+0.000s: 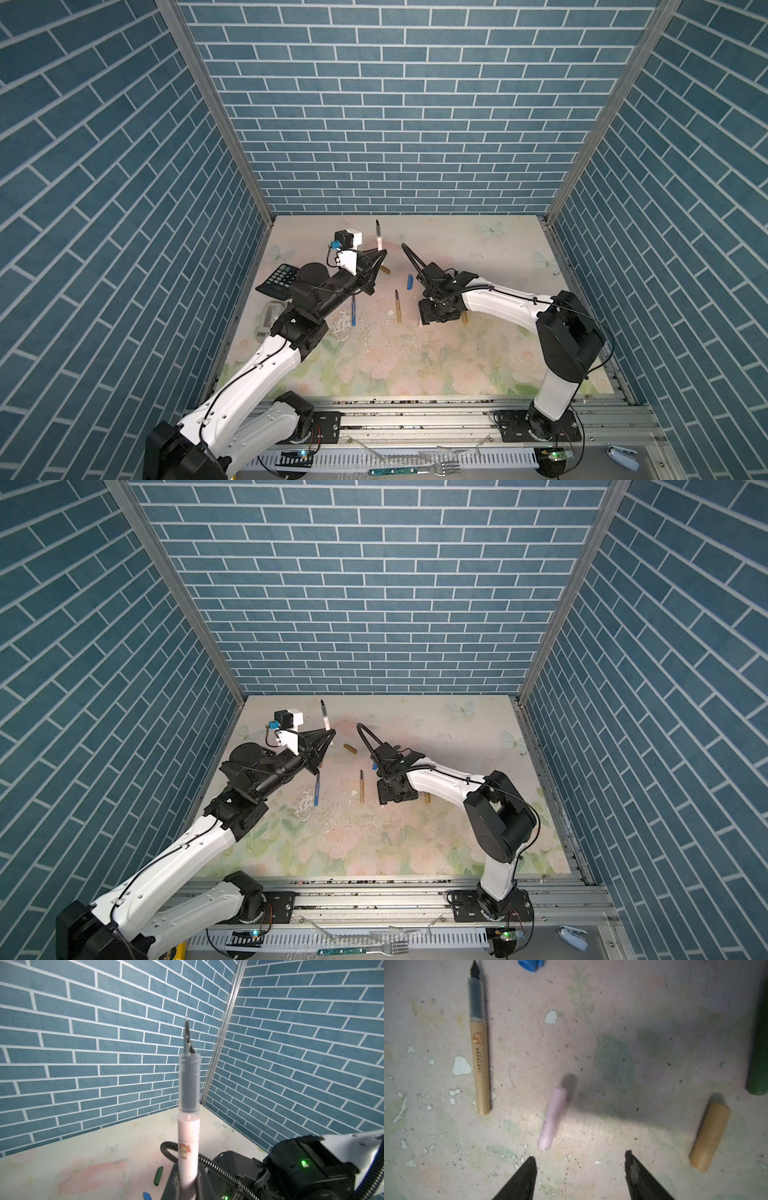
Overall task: Insert the pens into the pen caps
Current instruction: 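Hold the pen upright in the left gripper while the right gripper reaches the pink cap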
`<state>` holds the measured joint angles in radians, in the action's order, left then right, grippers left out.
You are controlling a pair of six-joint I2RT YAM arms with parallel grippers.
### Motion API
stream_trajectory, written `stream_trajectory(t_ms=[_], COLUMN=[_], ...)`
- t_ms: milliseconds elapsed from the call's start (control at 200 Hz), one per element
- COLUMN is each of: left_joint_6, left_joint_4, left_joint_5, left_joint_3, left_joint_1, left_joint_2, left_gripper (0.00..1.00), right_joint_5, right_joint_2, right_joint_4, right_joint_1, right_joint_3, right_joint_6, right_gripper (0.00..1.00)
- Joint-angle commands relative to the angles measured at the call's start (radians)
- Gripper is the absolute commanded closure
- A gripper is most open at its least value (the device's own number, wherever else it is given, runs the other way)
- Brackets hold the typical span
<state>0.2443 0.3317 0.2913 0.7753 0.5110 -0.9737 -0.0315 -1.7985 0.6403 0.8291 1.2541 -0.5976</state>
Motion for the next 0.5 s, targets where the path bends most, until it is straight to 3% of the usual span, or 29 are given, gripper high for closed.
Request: stream_trajectory(t_ms=[0, 55, 495], left_joint_6=[0.017, 0.031, 0.045], left_joint_4=[0.024, 0.021, 0.006], left_joint_5=[-0.003, 0.011, 0.016], left_joint_3=[0.008, 0.014, 0.023], left_joint_1=[0.003, 0.003, 0.003], left_joint_2=[-0.014, -0.023, -0.028], left_gripper=[1.0, 1.0, 1.0], right_joint_5=[0.003, 0.017, 0.032], right_joint_2=[-0.025, -0.041, -0.123], right_joint_4=[0.013, 0.006, 0.012], right_joint_1=[0.003, 0.002, -0.003], right_joint_3=[0.052, 0.062, 0.121], right_joint_6=[-0.001, -0.01, -0.183], right_gripper=[0.42, 0.48, 0.62])
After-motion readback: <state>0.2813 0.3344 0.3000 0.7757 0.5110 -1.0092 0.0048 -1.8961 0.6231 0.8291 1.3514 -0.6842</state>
